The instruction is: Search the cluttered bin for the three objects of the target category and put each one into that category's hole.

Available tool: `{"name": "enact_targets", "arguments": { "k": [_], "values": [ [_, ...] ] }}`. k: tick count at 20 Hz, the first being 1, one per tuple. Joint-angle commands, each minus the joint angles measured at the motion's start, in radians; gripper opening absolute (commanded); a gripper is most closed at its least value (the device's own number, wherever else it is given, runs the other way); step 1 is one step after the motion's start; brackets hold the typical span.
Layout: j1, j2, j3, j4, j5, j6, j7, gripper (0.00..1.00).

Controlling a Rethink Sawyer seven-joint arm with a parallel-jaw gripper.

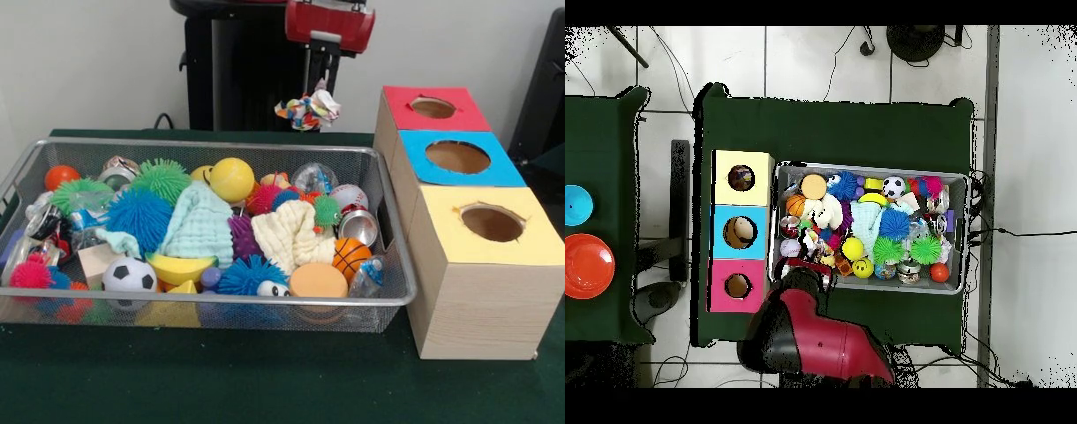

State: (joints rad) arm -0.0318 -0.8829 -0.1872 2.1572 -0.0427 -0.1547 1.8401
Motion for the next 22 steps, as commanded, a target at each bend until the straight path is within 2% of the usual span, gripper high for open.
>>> {"name": "enact_targets", "arguments": {
  "k": [1,13,16,22],
  "values": [
    [0.048,0.015,0.05,-0.061,0.125,0.134,0.217,0.0],
    [0.159,0.12,-0.004,-0.196,0.325,0.183,0.213,0.0],
    [0.202,0.148,-0.039,-0.235,0.376,0.206,0.215,0.0],
    [0.255,0.177,-0.081,-0.289,0.441,0.235,0.21,0.0]
  ]
}}
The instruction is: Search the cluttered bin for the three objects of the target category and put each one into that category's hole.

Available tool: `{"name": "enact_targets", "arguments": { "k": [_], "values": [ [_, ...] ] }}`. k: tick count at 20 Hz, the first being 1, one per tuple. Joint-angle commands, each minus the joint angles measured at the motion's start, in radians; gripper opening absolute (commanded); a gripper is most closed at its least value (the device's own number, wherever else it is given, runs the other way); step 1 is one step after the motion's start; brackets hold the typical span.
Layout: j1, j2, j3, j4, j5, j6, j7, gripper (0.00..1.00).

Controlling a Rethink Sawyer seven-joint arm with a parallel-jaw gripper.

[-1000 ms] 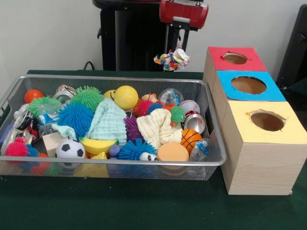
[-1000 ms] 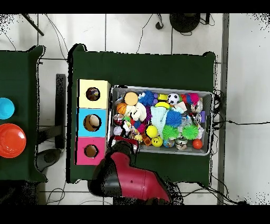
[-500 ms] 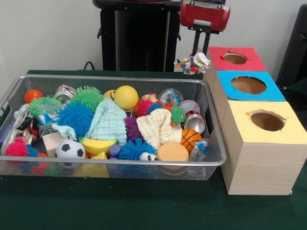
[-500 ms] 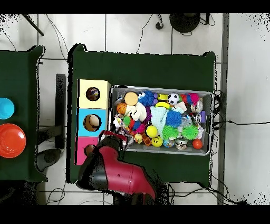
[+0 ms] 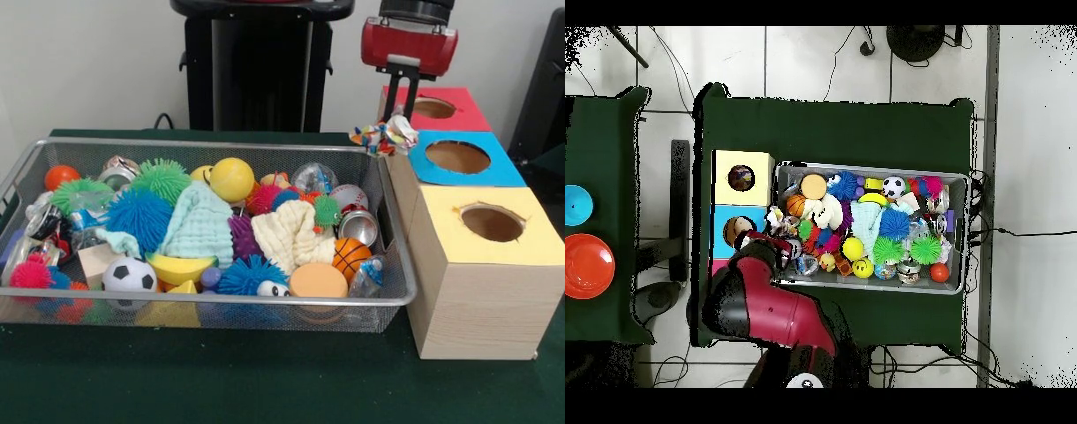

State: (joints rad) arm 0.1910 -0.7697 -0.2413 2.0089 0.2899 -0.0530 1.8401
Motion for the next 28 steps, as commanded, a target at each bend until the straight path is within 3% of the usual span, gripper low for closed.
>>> {"name": "enact_targets", "arguments": {
  "k": [1,7,15,28],
  "values": [
    [0.034,0.065,-0.027,-0.149,0.113,0.138,0.206,0.0],
    [0.021,0.106,0.009,-0.183,0.146,0.107,0.205,0.0],
    [0.114,0.208,-0.09,-0.299,0.266,0.157,0.232,0.0],
    [0.208,0.303,-0.208,-0.44,0.368,0.291,0.273,0.0]
  ]
}}
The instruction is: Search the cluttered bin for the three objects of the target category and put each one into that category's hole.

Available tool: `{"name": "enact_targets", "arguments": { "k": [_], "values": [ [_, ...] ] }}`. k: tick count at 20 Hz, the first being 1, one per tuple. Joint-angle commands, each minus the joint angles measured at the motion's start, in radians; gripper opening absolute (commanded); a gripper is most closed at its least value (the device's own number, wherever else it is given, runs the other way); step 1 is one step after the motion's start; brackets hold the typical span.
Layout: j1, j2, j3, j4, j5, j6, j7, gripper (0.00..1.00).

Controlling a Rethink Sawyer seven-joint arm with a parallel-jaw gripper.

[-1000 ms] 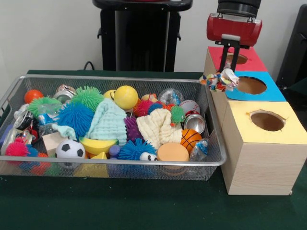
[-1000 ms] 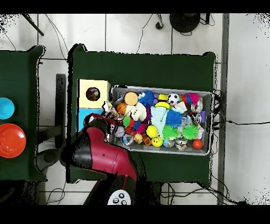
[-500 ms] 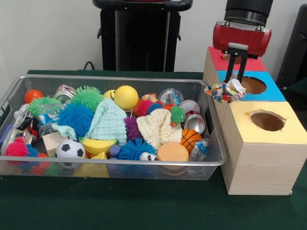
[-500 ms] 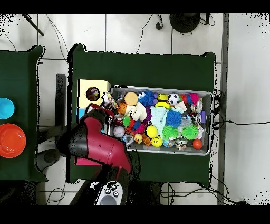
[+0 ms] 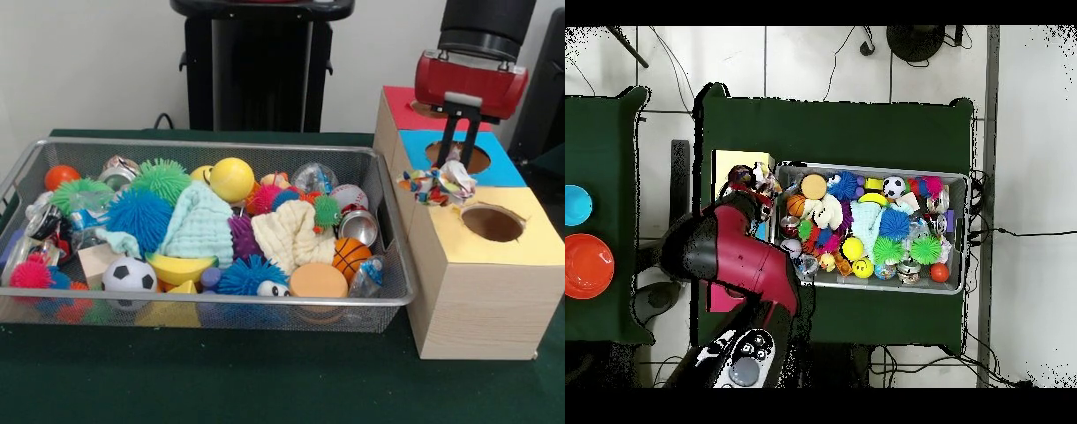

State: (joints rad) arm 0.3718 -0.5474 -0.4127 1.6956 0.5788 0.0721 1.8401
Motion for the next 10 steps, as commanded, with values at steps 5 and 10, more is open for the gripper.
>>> {"name": "enact_targets", "arguments": {
  "k": [5,10],
  "values": [
    [0.024,0.107,0.009,-0.127,0.098,0.139,0.273,0.0],
    [0.06,0.128,-0.021,-0.149,0.124,0.163,0.292,0.0]
  ]
}}
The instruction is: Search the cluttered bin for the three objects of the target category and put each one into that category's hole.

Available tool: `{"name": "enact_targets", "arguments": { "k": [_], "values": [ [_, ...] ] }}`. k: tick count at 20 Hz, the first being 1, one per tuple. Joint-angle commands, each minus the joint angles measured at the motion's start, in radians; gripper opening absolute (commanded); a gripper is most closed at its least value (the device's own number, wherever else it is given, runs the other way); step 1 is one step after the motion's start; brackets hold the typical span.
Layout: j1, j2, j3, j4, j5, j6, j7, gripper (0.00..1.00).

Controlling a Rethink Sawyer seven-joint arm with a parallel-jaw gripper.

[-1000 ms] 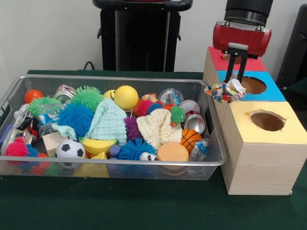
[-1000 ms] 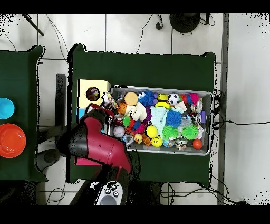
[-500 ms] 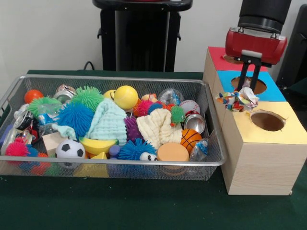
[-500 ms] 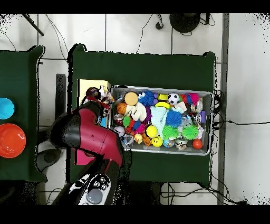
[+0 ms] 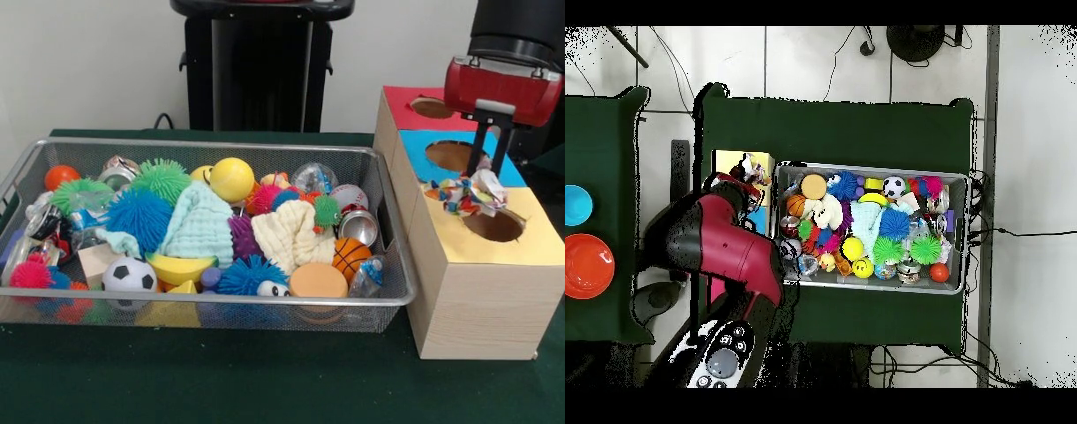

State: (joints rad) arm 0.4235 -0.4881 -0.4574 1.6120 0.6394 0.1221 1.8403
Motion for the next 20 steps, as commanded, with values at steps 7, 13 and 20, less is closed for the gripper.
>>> {"name": "enact_targets", "arguments": {
  "k": [7,13,20],
  "values": [
    [0.07,0.149,-0.064,-0.149,0.112,0.179,0.336,0.0],
    [0.094,0.17,-0.104,-0.159,0.108,0.223,0.347,0.0],
    [0.074,0.147,-0.061,-0.117,0.082,0.182,0.332,0.0]
  ]
}}
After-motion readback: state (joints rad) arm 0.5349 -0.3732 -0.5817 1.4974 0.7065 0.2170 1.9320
